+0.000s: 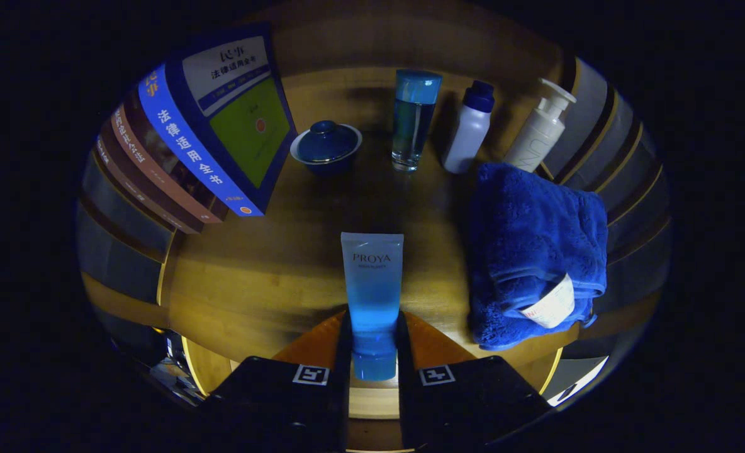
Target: Pull open the drawer, take out the items inside it, and place them on the countertop above the cabinet.
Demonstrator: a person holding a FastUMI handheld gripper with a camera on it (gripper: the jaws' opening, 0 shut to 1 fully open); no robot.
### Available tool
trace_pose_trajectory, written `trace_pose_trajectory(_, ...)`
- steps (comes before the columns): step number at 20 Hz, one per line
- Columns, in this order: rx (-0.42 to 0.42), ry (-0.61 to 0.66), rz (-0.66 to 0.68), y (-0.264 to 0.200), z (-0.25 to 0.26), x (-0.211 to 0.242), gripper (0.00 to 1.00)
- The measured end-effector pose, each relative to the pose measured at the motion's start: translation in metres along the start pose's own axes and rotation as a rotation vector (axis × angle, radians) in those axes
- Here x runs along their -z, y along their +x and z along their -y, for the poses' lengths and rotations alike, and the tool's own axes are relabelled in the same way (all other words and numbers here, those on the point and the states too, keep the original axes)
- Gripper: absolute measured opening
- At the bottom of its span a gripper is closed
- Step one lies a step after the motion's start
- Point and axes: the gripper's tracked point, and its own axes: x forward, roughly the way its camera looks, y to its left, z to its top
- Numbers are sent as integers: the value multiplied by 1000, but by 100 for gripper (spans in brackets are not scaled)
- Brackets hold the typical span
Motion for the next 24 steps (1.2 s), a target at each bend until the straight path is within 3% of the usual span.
trace_pose_trajectory(1,-10,-15,10,-1,-1,-2,40)
trace_pose_trajectory(8,-28,-23,82,-20,-1,-14,100)
trace_pose_trajectory(14,-75,-15,298,-62,-27,-28,100)
trace_pose_trajectory(18,-7,-55,500,-116,-27,-23,100)
trace_pose_trajectory(24,33,64,853,-210,-14,20,99)
